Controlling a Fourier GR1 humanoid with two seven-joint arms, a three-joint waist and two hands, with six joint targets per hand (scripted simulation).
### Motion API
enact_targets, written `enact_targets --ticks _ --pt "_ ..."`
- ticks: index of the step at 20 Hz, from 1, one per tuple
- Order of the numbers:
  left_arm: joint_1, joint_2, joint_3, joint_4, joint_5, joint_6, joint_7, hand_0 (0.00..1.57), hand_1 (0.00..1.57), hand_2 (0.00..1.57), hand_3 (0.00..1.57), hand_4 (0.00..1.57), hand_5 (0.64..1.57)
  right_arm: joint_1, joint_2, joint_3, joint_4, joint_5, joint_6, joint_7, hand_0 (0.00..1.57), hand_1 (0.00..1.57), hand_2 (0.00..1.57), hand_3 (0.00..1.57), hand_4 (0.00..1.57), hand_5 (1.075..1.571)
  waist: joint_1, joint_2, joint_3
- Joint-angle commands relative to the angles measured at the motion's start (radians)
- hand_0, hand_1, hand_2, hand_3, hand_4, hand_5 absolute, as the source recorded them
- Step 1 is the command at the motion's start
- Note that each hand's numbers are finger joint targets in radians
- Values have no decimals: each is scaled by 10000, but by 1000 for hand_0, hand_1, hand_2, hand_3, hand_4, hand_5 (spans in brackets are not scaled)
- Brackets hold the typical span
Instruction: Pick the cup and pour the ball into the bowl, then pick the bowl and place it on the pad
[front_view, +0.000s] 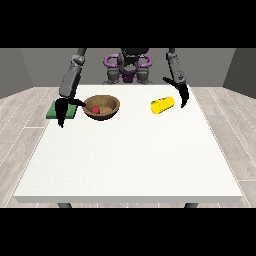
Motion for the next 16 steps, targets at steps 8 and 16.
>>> enact_targets --ticks 8,16 --pt "1465 -52 565 2046 391 4 207 0 0 0 0 0 688 187 2060 1218 -432 195 -1050 2182 0 0 0 0 0 1570 -1571 -3437 218" --pt "990 -126 363 1070 345 337 -123 0 0 0 0 0 694 -324 2789 1154 532 230 -1271 815 0 0 0 0 0 1571 -1109 -2004 227"
